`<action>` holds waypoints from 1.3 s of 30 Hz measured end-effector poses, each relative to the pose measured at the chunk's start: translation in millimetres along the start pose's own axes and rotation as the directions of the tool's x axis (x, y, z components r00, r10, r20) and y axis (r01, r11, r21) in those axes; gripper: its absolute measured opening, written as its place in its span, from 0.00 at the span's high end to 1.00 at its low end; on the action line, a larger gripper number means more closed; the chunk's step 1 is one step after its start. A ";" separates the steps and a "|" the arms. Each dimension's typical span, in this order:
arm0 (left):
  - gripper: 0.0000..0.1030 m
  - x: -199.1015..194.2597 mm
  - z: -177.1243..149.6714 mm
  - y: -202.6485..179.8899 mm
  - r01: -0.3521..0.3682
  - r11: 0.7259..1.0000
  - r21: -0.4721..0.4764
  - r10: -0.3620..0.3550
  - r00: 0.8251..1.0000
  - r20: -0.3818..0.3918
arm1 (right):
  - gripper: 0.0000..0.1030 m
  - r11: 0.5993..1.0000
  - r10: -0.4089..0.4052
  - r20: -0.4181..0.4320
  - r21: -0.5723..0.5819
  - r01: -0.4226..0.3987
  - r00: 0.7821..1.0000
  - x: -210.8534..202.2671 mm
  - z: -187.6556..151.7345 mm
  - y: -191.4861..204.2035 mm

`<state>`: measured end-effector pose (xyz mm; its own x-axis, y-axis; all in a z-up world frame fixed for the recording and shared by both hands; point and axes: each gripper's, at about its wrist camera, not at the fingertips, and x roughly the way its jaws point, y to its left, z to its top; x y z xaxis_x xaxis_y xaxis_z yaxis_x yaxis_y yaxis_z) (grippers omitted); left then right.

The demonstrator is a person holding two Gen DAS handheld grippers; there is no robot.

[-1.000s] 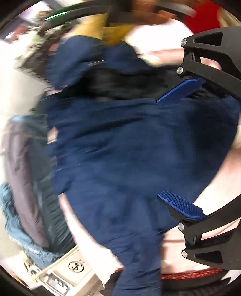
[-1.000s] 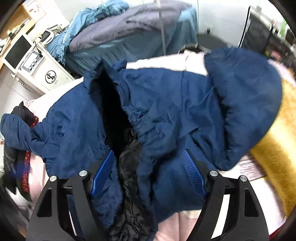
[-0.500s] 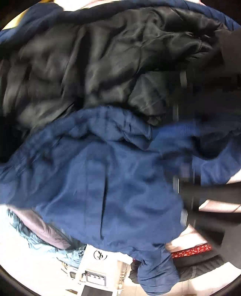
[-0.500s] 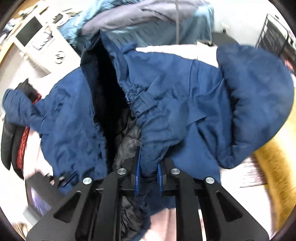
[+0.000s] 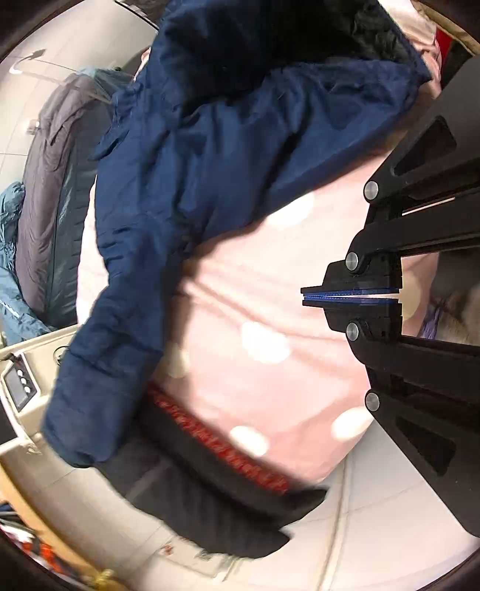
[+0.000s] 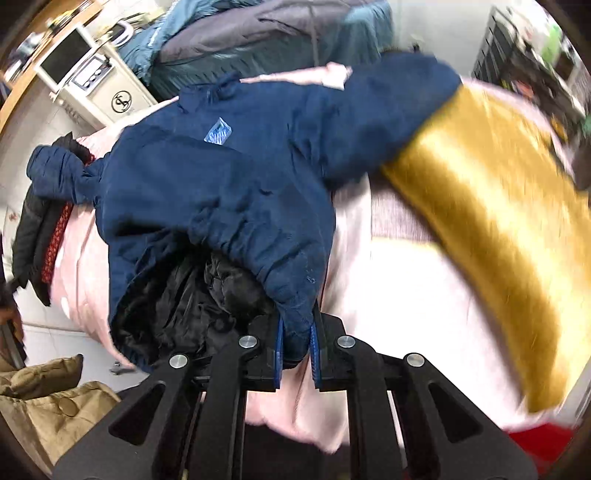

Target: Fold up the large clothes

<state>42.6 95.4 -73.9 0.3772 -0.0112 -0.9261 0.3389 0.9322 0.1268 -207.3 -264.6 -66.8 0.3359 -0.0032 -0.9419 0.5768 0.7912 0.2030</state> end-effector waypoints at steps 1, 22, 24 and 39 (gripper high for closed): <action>0.98 2.8 -4.9 -12.9 0.037 0.999 0.013 -0.037 0.999 -0.015 | 0.89 1.000 0.005 0.000 0.018 -0.004 1.000 1.6 -1.7 -0.2; 0.80 65.1 -25.0 -274.0 -0.082 0.744 0.663 0.013 0.994 0.109 | 0.89 0.968 0.067 0.065 0.237 -0.081 0.996 13.7 19.7 -32.1; 0.82 34.1 -6.9 -219.6 -0.014 0.881 0.472 -0.037 0.994 0.099 | 0.89 0.968 0.064 0.048 0.241 -0.074 0.997 15.1 11.9 -38.5; 1.00 18.6 -194.9 102.2 -0.228 0.870 -0.437 0.102 0.951 -0.294 | 0.81 0.914 -0.170 -0.337 -0.405 0.021 0.926 99.9 -121.5 29.8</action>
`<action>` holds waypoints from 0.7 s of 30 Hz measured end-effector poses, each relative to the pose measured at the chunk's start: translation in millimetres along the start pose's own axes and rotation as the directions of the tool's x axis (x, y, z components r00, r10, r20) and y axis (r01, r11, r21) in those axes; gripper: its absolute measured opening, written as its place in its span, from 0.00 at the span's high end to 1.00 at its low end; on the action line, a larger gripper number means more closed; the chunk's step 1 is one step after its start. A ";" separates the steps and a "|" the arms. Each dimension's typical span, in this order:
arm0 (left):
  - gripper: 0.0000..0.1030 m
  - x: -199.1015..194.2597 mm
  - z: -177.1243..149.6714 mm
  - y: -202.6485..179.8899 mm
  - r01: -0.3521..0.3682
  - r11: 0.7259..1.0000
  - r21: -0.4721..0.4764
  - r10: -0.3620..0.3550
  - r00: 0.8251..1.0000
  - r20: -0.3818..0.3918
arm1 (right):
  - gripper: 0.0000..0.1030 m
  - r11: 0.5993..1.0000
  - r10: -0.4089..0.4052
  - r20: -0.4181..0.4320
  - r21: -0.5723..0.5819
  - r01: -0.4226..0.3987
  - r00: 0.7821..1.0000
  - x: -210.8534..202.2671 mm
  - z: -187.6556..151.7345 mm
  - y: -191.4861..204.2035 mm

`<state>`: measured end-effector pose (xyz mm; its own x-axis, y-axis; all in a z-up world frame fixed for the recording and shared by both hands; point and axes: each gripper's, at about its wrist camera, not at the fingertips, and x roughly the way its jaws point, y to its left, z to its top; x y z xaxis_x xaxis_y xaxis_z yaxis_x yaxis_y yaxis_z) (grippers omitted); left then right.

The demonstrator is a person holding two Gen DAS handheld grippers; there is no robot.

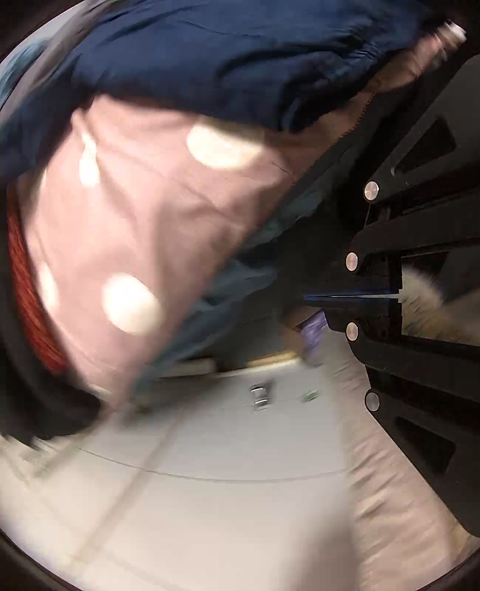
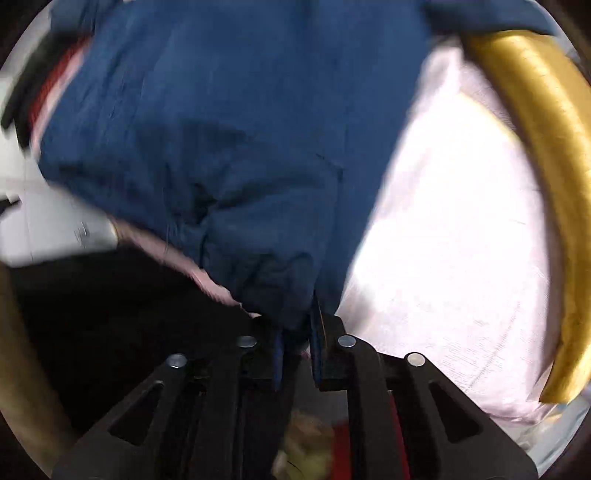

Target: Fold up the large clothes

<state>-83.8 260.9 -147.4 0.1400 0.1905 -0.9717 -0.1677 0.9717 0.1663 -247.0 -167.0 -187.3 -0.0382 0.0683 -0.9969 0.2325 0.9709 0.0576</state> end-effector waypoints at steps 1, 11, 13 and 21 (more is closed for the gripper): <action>0.99 -2.2 1.0 -3.2 0.015 1.000 -0.003 -0.015 1.000 0.001 | 0.72 0.999 -0.027 -0.005 -0.020 0.027 1.000 2.3 1.1 1.8; 0.25 -98.5 45.4 -129.0 0.133 0.919 0.371 -0.244 0.932 0.270 | 0.32 0.994 -0.096 0.086 0.053 0.092 0.992 -81.0 28.6 -42.7; 0.25 -106.6 54.9 -159.9 0.149 0.883 0.446 -0.296 0.913 0.281 | 0.32 0.995 -0.046 0.186 0.091 0.030 0.981 -108.1 44.9 -43.0; 0.19 -64.6 44.7 -241.9 0.141 0.763 0.631 -0.306 0.939 0.159 | 0.32 0.999 0.020 0.233 -0.049 -0.009 0.972 -69.2 105.7 24.3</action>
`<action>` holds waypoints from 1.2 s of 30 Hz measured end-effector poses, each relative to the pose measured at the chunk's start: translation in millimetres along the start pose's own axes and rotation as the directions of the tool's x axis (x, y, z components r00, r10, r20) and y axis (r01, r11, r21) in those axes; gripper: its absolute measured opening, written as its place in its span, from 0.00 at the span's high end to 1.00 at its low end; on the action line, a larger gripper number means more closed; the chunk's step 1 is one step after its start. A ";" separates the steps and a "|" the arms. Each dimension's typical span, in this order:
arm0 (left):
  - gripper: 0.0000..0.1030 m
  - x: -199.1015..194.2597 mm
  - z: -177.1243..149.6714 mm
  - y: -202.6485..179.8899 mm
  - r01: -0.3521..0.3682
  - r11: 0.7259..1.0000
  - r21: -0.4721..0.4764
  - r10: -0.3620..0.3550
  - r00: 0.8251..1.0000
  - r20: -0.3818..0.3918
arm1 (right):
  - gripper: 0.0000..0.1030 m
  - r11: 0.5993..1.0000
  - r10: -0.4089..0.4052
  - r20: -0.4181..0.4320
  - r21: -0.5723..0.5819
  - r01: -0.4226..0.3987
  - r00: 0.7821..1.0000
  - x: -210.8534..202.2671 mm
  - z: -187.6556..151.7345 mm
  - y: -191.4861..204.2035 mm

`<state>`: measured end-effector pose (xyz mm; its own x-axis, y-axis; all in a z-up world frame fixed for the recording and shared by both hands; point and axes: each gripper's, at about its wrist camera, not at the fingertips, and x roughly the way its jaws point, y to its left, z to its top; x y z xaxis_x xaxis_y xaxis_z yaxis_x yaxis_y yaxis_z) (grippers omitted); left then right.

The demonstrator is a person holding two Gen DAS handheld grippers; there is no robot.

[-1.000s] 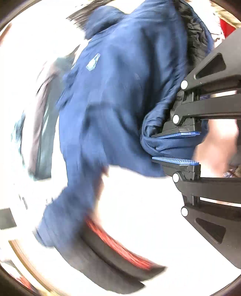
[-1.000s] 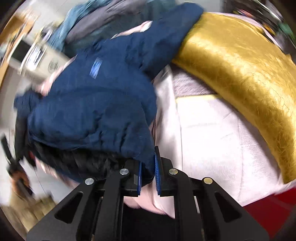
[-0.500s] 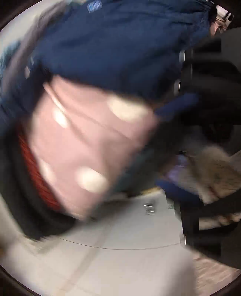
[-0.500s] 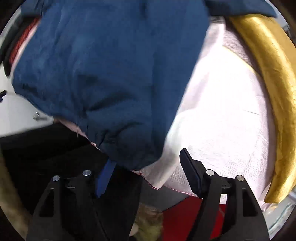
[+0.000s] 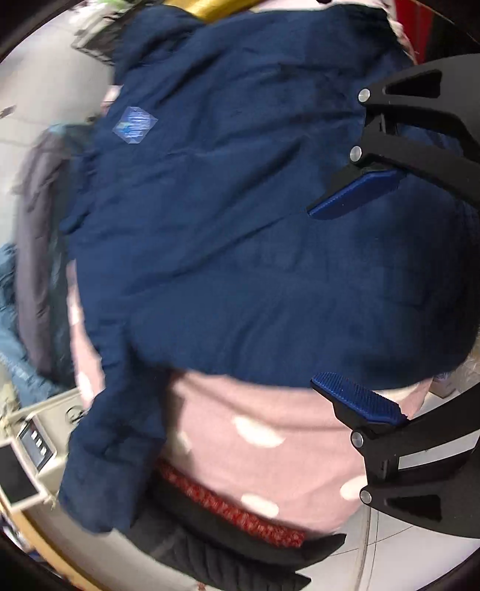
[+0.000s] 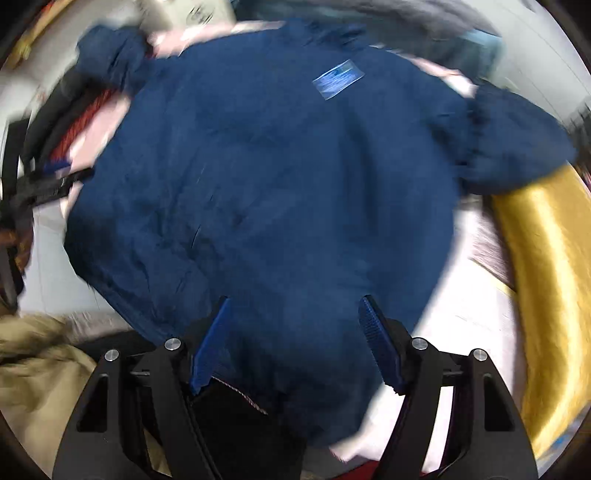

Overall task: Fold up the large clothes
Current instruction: 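Release the jacket with both grippers, leaving it spread flat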

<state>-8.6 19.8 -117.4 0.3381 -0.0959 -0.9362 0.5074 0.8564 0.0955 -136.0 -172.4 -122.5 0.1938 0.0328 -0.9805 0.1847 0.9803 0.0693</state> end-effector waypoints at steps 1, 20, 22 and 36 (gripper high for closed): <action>0.18 12.5 -9.7 -0.8 -0.001 1.000 0.012 0.002 0.999 -0.042 | 0.32 1.000 -0.016 -0.026 -0.017 0.016 1.000 12.4 -11.3 9.1; 0.06 57.5 -16.5 -9.2 -0.071 0.994 0.085 0.085 0.980 -0.179 | 0.20 0.987 -0.141 -0.264 -0.113 0.115 0.954 79.5 -26.9 2.5; 0.06 42.4 -1.1 -8.9 -0.083 0.994 0.064 0.090 0.988 -0.123 | 0.20 0.991 -0.135 -0.218 -0.049 0.127 0.967 61.9 -11.5 -16.4; 0.06 17.1 83.2 -70.4 -0.055 0.994 0.094 0.053 0.998 0.028 | 0.20 0.900 -0.333 -0.009 0.294 0.321 0.943 20.2 194.1 -197.8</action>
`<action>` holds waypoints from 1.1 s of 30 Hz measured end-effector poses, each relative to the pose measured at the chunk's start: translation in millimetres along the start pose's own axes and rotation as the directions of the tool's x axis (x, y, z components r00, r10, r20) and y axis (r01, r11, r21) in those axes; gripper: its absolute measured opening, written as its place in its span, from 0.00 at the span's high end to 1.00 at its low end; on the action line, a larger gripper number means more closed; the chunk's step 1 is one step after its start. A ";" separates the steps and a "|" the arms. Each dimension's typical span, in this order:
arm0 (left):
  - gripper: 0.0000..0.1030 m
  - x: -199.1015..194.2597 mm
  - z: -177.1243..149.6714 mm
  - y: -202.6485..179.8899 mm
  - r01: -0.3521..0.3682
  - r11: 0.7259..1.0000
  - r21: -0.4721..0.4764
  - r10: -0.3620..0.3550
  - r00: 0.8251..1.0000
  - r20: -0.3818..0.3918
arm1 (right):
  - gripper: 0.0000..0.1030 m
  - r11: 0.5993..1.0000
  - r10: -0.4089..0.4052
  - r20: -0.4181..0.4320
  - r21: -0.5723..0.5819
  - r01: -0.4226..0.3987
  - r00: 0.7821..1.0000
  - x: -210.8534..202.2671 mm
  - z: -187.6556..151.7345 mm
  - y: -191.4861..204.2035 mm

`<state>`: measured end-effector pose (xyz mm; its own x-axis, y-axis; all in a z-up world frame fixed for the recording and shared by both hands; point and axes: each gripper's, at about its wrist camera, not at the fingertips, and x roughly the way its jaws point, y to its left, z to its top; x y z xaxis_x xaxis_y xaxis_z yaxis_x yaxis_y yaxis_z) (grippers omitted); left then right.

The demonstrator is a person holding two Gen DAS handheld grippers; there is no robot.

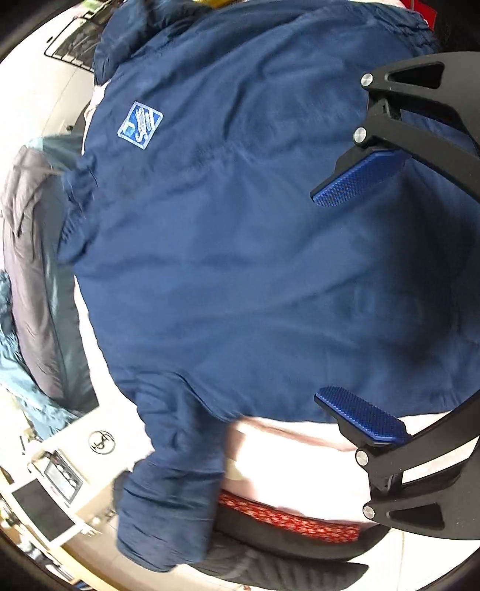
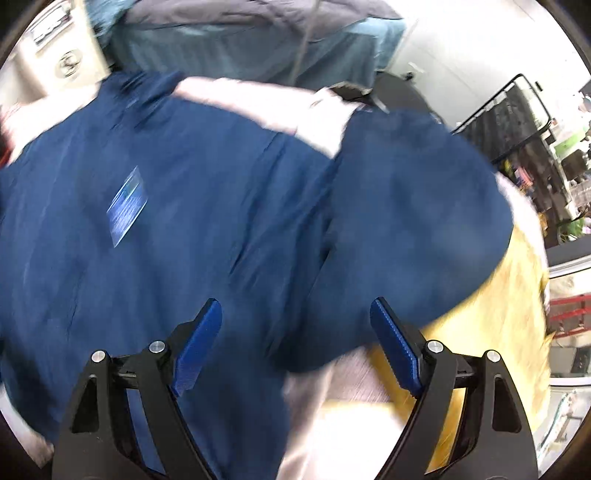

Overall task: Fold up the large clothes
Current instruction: 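Release the jacket with both grippers, leaving it spread flat, then grasp the jacket hood with the right gripper and pull it straight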

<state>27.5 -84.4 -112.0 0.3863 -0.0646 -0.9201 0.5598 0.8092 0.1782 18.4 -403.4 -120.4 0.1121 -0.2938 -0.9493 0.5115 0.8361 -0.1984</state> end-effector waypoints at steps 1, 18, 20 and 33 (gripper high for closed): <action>0.06 1.0 0.9 -0.8 -0.005 1.000 0.005 0.005 1.000 -0.001 | 0.20 1.000 -0.030 0.005 0.007 0.030 1.000 8.5 18.6 -0.6; 0.06 14.0 -20.4 35.1 -0.146 0.987 -0.066 0.136 0.981 -0.136 | 0.77 0.965 -0.253 -0.054 0.059 0.256 0.966 99.6 75.5 -65.2; 0.06 13.6 -11.2 29.7 -0.136 0.990 -0.046 0.130 0.984 -0.118 | 0.84 0.972 -0.163 -0.002 0.173 0.161 0.987 77.2 69.7 -83.8; 0.06 -4.9 44.0 -31.9 -0.019 0.997 0.081 0.016 0.999 0.041 | 0.86 0.471 0.128 0.492 0.734 -0.489 0.861 -60.4 -102.6 -281.0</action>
<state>40.0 -135.5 -97.8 0.4246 -0.0752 -0.9023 0.6099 0.7602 0.2236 -219.5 -573.2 -32.3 0.5811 -0.3744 -0.7226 0.8114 0.1979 0.5499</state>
